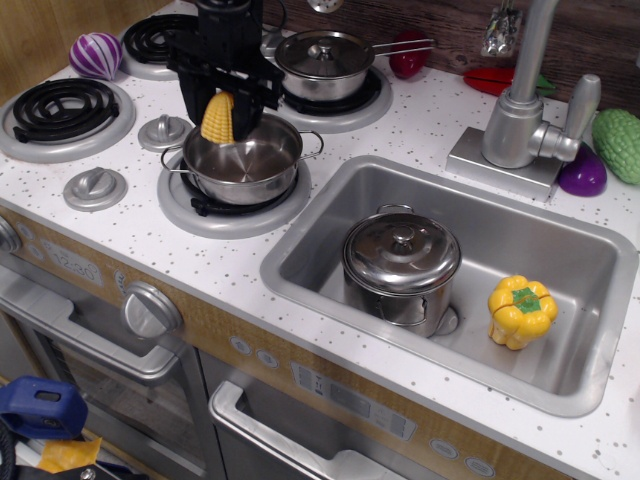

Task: Put corn in pan which is on stove

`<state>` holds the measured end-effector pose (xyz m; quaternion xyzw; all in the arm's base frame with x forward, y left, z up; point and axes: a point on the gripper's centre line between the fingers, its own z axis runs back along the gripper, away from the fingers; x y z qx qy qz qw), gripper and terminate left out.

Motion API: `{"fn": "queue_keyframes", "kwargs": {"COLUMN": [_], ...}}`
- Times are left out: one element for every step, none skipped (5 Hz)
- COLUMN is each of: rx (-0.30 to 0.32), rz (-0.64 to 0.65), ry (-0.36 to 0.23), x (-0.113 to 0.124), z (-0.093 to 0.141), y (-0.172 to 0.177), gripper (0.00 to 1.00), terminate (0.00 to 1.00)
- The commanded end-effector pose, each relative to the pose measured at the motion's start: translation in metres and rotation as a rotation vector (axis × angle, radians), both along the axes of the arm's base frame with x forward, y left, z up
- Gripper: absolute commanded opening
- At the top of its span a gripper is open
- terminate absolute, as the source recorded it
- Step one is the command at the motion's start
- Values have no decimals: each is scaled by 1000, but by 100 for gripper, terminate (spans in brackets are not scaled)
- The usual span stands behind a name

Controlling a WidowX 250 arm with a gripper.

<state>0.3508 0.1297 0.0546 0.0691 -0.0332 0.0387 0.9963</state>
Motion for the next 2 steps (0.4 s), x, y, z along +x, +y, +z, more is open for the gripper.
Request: {"fn": "queue_keyframes", "kwargs": {"rx": [29, 29], "rz": [7, 7], "ry": [-96, -96], "x": [4, 4], "z": [29, 29], "y": [5, 5], "gripper": [100, 100], "terminate": [0, 100]}}
